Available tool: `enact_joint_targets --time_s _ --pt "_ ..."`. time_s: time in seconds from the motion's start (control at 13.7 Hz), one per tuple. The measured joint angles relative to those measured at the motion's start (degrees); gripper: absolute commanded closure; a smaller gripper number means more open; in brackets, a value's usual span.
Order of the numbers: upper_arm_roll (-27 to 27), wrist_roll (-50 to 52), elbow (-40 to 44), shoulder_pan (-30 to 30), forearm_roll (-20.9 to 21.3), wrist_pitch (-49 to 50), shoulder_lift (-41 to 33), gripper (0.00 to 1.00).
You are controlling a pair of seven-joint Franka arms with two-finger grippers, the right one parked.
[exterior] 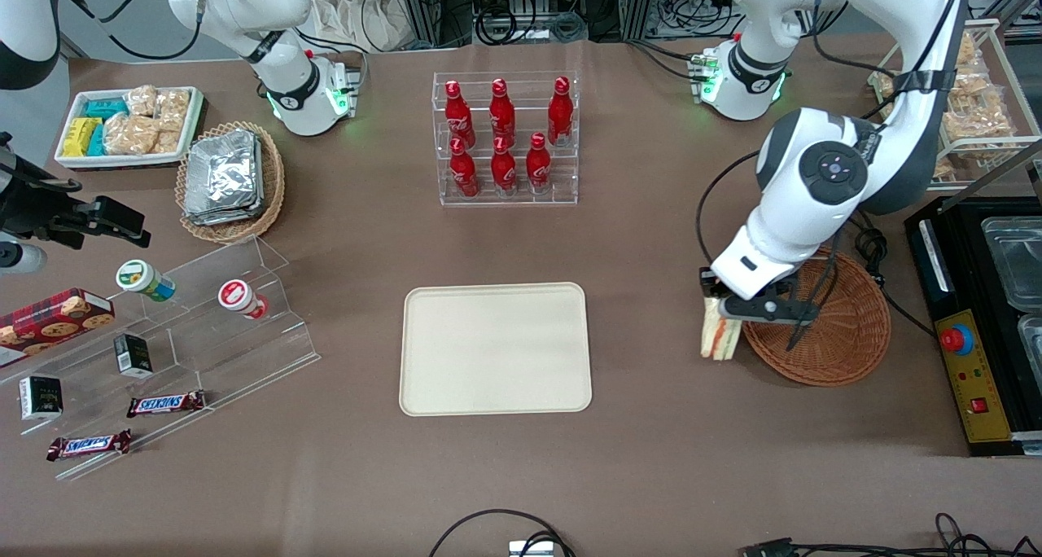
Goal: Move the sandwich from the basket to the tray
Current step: 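Carry the sandwich with the left gripper over the cream tray, then lower the sandwich onto the tray and open the left gripper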
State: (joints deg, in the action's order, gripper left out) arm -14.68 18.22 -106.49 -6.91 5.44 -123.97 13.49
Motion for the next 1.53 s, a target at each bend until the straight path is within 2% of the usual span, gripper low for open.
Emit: enact_joint_targets --time_s 0.22,0.73,0.95,1.39,1.53 --pt "-0.1 7.9 8.2 -4.9 3.8 3.0 6.1 0.85" --pt "0.0 19.7 23.9 -14.0 4.8 4.6 20.3 0.85" --pt "0.0 23.5 26.9 -16.7 7.1 4.7 24.5 0.85" --pt "0.1 25.5 30.5 -19.7 7.8 3.6 31.9 0.85" --pt "0.0 25.5 30.6 -20.4 9.9 2.4 33.2 0.84"
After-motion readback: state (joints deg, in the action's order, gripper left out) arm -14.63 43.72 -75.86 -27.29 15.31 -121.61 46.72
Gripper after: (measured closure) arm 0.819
